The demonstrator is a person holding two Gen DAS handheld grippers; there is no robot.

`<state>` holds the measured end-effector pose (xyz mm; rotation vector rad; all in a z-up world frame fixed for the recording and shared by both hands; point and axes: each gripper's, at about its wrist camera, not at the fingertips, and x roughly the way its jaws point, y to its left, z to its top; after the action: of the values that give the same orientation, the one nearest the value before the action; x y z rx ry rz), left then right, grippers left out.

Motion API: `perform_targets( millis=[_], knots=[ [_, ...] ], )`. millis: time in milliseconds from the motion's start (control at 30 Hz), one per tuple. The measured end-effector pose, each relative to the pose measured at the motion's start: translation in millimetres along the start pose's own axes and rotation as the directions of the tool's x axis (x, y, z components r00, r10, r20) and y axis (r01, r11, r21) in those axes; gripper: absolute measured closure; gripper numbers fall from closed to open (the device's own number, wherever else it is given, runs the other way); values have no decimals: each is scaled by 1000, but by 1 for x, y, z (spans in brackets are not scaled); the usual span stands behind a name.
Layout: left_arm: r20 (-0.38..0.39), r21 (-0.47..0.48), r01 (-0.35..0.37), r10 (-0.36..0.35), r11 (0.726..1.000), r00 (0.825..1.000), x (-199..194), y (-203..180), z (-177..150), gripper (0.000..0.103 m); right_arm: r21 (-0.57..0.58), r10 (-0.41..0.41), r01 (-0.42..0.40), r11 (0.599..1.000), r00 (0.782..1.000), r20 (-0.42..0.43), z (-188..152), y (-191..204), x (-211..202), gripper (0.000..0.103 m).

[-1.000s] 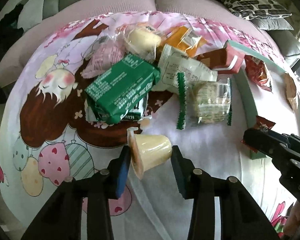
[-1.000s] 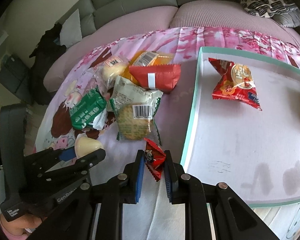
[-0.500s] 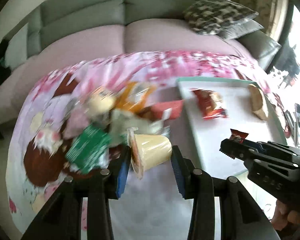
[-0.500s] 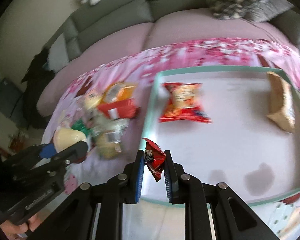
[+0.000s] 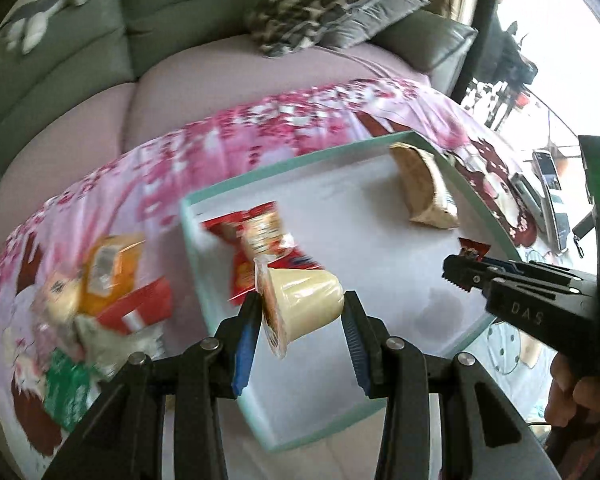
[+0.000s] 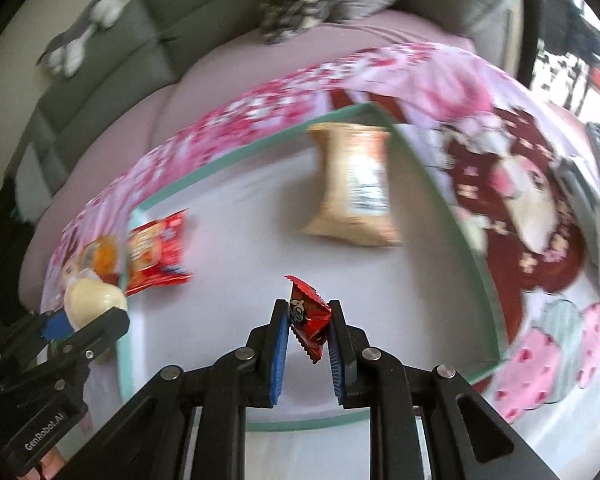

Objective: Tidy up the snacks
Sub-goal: 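Carry the cup and candy over the tray and open both tools, then move both tools back toward the remaining snack pile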

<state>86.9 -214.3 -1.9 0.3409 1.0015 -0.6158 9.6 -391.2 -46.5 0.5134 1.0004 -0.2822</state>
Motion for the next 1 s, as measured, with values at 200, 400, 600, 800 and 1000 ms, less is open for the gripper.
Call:
perform_targets(
  millis=[200, 400, 600, 800, 1000],
  knots=[
    [-49, -3, 44, -44, 999, 998, 29, -17, 10, 60, 50, -38, 39, 998, 999, -10, 5, -27, 5, 83],
    [-67, -3, 53, -53, 999, 996, 41, -25, 9, 60, 71, -48, 50, 996, 998, -30, 5, -34, 10, 81],
    [-31, -9, 55, -55, 998, 998, 31, -17, 4, 41, 63, -67, 69, 996, 997, -37, 4, -31, 10, 81],
    [0, -32, -2, 2, 999, 1000, 13, 4, -2, 31, 46, -110, 111, 993, 994, -22, 5, -16, 9, 28],
    [27, -120, -100, 104, 988, 994, -9, 44, -11, 23, 12, -102, 102, 995, 995, -2, 7, 8, 6, 11]
  ],
)
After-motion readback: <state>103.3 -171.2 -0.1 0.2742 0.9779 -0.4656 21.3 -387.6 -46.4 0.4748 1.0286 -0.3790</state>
